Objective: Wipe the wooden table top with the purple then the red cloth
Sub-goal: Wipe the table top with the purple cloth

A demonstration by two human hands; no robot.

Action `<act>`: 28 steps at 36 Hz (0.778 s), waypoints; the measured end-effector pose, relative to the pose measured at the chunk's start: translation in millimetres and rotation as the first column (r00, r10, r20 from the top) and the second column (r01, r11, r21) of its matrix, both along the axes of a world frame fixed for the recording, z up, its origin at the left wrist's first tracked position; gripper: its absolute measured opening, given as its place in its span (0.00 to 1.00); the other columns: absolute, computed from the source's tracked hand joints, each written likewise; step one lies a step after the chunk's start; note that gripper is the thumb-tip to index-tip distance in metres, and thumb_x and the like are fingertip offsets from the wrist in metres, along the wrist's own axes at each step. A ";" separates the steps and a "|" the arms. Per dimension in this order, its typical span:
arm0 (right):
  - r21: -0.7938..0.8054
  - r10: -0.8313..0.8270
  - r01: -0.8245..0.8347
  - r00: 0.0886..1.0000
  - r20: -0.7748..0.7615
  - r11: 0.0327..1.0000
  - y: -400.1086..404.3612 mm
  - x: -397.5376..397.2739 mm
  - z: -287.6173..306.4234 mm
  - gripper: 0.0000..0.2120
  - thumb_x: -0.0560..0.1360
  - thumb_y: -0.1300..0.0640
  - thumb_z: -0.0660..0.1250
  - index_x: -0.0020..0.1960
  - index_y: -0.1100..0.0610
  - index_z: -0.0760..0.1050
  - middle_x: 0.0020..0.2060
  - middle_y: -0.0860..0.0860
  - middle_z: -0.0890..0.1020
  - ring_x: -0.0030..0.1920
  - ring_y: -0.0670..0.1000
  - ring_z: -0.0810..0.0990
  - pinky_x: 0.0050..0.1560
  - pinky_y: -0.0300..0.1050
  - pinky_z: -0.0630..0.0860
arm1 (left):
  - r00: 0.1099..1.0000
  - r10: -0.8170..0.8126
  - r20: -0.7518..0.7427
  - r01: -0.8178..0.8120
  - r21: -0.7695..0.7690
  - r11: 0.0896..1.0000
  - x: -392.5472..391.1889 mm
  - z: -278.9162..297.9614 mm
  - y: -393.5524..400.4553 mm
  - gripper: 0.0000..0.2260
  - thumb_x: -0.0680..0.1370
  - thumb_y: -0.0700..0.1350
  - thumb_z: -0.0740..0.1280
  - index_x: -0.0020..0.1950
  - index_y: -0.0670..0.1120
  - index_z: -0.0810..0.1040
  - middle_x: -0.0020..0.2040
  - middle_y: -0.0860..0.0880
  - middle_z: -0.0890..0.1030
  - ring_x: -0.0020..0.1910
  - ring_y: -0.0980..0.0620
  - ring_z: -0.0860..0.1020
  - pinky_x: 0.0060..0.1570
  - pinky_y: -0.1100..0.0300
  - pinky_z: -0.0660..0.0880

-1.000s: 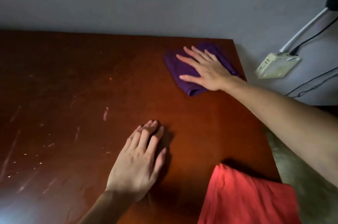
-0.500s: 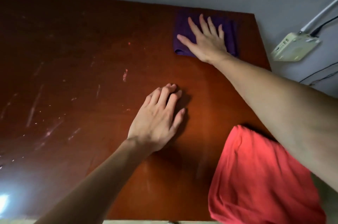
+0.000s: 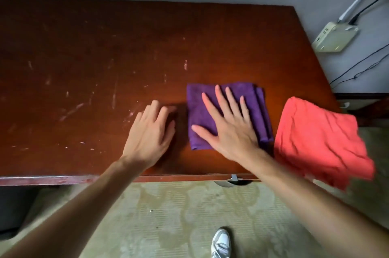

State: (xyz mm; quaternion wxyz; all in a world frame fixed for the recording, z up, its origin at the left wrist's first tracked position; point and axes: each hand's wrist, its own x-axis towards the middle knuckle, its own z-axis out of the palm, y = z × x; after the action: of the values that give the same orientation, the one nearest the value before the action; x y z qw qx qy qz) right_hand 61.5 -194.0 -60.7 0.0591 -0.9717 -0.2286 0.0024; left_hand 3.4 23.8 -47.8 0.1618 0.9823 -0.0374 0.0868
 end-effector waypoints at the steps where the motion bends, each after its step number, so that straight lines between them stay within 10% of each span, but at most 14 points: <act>1: 0.001 0.029 -0.029 1.000 -0.001 1.000 3.5 -18.0 -0.1 0.42 0.76 0.24 0.43 0.84 0.45 0.49 0.84 0.52 0.49 0.83 0.56 0.47 0.81 0.63 0.48 | 1.000 0.013 -0.011 -0.013 0.012 1.000 -7.8 -3.1 7.1 0.16 0.81 0.50 0.57 0.64 0.45 0.75 0.53 0.43 0.73 0.49 0.39 0.74 0.50 0.46 0.69; 17: -0.063 0.535 -0.540 0.842 -0.072 0.840 38.3 80.4 11.4 0.38 0.78 0.26 0.53 0.82 0.38 0.49 0.84 0.45 0.48 0.83 0.49 0.44 0.81 0.55 0.43 | 0.999 -0.041 -0.019 0.041 -0.004 0.999 -33.4 -10.6 37.1 0.21 0.82 0.52 0.58 0.71 0.42 0.72 0.68 0.45 0.74 0.64 0.44 0.74 0.65 0.51 0.67; 28: -0.056 0.416 -0.420 0.907 -0.069 0.906 94.4 262.8 15.0 0.38 0.75 0.24 0.45 0.82 0.38 0.52 0.83 0.47 0.52 0.83 0.50 0.49 0.81 0.57 0.48 | 0.988 -0.050 -0.149 0.045 -0.040 0.998 -31.5 -14.6 40.7 0.24 0.83 0.54 0.55 0.77 0.47 0.66 0.75 0.49 0.68 0.75 0.50 0.67 0.72 0.51 0.63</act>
State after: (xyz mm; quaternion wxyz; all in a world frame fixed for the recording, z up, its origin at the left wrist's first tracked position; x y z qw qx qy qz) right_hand 324.4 -99.6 -45.7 0.0296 -0.9012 -0.4295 0.0498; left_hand -28.1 64.5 -62.5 0.1839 0.9818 -0.0469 0.0097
